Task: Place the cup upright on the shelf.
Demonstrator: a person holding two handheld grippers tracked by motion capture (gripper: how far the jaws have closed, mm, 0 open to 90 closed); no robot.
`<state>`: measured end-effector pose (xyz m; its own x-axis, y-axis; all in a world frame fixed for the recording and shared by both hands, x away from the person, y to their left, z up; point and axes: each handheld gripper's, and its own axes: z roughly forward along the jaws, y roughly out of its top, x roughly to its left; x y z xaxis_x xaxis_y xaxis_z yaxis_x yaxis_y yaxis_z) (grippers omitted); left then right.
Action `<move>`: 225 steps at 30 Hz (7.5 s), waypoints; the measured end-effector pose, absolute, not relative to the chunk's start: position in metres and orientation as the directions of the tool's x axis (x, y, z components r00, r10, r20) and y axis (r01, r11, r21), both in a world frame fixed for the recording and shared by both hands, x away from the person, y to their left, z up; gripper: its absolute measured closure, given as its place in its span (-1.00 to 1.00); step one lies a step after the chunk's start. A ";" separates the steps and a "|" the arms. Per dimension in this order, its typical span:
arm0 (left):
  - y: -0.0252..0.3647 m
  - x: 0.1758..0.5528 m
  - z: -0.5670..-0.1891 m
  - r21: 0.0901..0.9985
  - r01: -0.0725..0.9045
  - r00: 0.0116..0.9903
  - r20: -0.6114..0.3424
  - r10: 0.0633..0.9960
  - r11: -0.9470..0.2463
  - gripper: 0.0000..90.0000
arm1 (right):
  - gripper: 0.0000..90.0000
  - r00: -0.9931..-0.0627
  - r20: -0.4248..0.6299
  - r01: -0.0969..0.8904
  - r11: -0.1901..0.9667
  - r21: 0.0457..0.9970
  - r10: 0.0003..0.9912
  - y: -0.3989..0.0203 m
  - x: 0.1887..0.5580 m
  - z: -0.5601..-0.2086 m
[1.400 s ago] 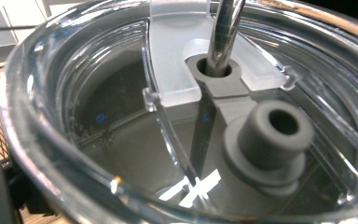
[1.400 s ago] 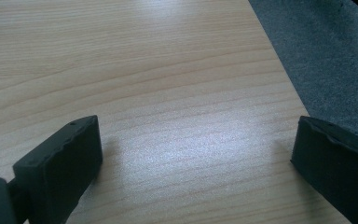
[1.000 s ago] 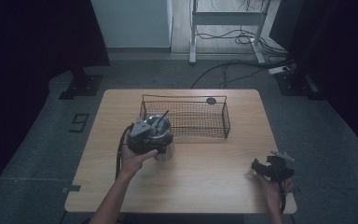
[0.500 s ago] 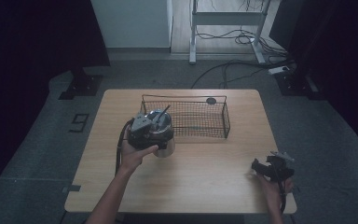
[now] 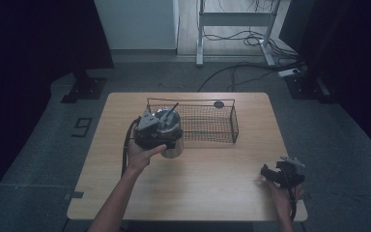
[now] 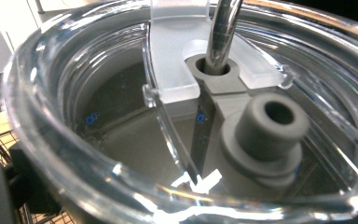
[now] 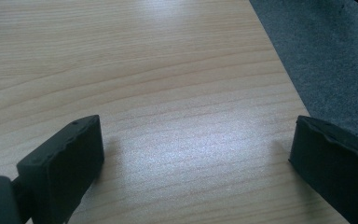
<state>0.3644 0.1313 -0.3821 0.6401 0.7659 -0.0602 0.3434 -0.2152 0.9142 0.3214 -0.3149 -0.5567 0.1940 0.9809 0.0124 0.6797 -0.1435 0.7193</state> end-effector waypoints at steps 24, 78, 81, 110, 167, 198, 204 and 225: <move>0.125 0.386 -0.371 0.920 0.350 0.611 -0.079 0.787 -0.179 -0.92 | -0.93 0.192 0.011 0.677 -0.141 0.722 0.981 -0.315 0.321 -0.557; 0.093 0.449 -0.353 0.919 0.371 0.597 -0.129 0.792 -0.130 -0.92 | -0.90 0.191 0.010 0.675 -0.139 0.725 0.982 -0.315 0.321 -0.557; 0.091 0.455 -0.354 0.920 0.368 0.590 -0.118 0.799 -0.136 -0.92 | -0.90 0.191 0.010 0.675 -0.139 0.725 0.982 -0.315 0.321 -0.557; 0.078 0.500 -0.385 0.907 0.397 0.500 -0.083 0.862 -0.143 -0.92 | -0.87 0.194 0.011 0.674 -0.141 0.725 0.981 -0.316 0.319 -0.556; 0.071 0.512 -0.470 0.844 0.487 0.441 -0.016 0.897 -0.225 -0.95 | -0.86 0.197 0.012 0.672 -0.145 0.726 0.980 -0.315 0.319 -0.556; 0.090 0.456 -0.427 0.877 0.427 0.479 -0.010 0.878 -0.223 -0.95 | -0.86 0.197 0.012 0.672 -0.144 0.727 0.980 -0.315 0.319 -0.556; 0.095 0.441 -0.428 0.874 0.423 0.504 -0.008 0.864 -0.239 -0.94 | -0.86 0.197 0.013 0.672 -0.144 0.726 0.980 -0.315 0.319 -0.556; 0.124 0.384 -0.435 0.882 0.427 0.533 -0.067 0.844 -0.199 -0.80 | -0.86 0.198 0.013 0.672 -0.146 0.726 0.980 -0.315 0.319 -0.556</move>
